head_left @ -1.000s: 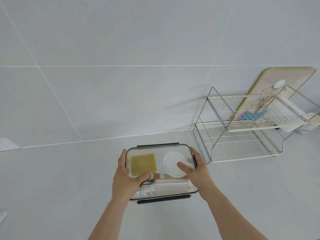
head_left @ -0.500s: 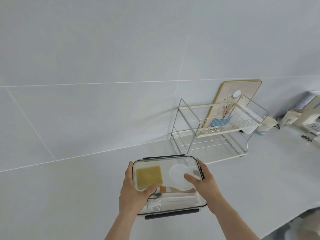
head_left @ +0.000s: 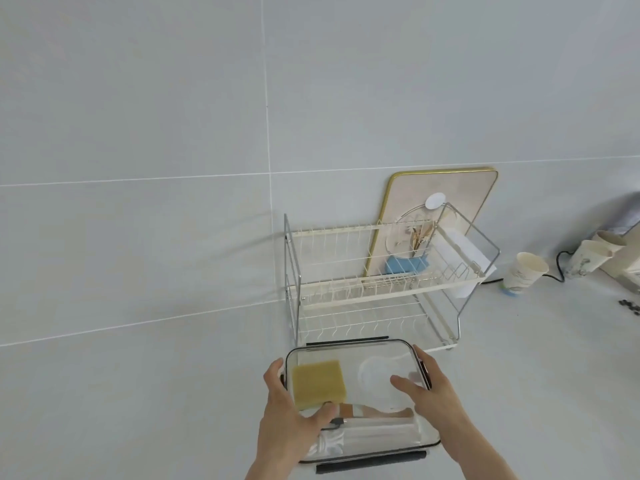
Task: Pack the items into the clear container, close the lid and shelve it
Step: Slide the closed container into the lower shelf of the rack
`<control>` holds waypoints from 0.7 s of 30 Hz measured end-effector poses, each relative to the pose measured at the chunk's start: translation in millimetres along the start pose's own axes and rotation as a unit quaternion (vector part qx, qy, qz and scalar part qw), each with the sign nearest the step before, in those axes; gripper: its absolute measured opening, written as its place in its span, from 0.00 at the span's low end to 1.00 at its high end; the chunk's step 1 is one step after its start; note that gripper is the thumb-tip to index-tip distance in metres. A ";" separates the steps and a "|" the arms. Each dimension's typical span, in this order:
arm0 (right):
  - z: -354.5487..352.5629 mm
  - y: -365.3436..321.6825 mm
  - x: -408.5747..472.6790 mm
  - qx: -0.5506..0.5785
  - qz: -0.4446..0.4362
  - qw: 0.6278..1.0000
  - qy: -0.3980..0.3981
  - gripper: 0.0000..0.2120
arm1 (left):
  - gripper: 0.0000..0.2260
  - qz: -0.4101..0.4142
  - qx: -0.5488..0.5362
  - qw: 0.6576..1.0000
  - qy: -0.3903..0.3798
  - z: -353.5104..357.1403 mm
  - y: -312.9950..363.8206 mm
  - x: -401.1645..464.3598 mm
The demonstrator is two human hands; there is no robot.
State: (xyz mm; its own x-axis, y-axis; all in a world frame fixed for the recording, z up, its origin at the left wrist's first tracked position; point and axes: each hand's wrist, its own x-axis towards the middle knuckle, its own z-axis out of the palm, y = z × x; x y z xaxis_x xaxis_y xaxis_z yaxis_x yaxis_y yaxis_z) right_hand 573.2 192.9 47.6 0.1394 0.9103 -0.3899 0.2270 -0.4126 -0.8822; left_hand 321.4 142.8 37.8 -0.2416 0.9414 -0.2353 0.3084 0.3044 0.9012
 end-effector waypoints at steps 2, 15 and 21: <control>-23.2 -1.2 24.0 -0.006 -0.004 1.000 -0.001 0.36 | 0.45 -0.017 -0.001 1.000 0.007 26.1 13.8 10.5; -37.6 -9.9 122.8 -0.045 -0.065 0.997 -0.028 0.38 | 0.50 -0.048 0.096 0.990 0.091 78.8 43.7 65.7; -35.4 -8.3 138.4 -0.073 -0.069 0.995 -0.030 0.39 | 0.46 -0.030 0.165 0.981 0.094 85.0 43.8 67.2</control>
State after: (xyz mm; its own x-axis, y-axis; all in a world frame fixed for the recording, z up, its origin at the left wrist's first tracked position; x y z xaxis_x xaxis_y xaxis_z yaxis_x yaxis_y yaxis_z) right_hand 624.8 321.1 10.3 0.0396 0.9572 -0.2868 0.3772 -0.2801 -0.8828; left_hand 396.8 231.8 30.6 -0.4247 0.8861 -0.1855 0.5620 0.4187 0.7134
